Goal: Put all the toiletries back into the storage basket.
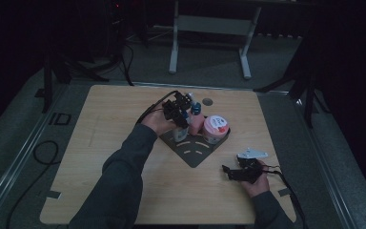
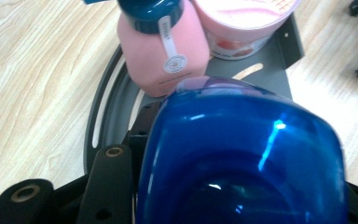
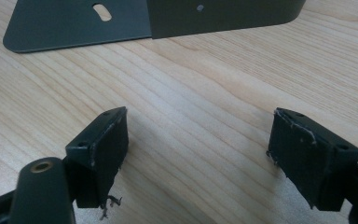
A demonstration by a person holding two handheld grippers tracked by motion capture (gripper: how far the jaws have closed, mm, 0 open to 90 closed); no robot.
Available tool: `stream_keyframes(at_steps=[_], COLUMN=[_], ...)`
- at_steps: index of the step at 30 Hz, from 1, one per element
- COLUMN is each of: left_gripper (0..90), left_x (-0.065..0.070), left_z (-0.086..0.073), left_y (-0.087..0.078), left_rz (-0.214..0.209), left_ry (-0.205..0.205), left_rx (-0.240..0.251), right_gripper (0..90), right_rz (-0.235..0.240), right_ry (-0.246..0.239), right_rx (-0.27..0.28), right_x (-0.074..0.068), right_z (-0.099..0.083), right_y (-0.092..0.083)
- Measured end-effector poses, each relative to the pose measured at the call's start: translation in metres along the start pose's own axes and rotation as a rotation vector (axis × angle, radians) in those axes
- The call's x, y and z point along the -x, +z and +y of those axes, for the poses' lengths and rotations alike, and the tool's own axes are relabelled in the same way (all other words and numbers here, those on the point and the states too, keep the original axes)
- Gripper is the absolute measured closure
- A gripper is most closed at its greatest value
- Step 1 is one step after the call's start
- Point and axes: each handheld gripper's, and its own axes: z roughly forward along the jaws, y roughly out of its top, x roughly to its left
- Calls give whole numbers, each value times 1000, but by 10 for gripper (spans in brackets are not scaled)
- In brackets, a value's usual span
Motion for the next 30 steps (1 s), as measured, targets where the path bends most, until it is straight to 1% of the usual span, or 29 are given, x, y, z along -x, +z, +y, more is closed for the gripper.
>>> stream_keyframes(at_steps=[2,3,5,10,17,23,30], left_gripper=[549,549,550,550,550,550,550], left_x=[0,-3,-6,-11,-18,-24,-27], left_z=[0,0,-1,-2,-3,-4,-5], left_y=[0,2,3,5,7,8,9], left_rz=[0,8,8,22,38,47,53], left_ry=[0,-7,-17,-31,-57,-72,-82], left_rx=[0,-6,-3,-12,-9,-9,-1], right_gripper=[196,196,196,196,196,196,196], right_rz=[0,0,0,0,0,0,1], right_ry=[0,0,0,0,0,-1,1], right_rx=[0,0,0,0,0,0,-1], right_x=[0,0,0,0,0,0,0], right_z=[0,0,0,0,0,0,0], right_y=[0,0,0,0,0,0,0])
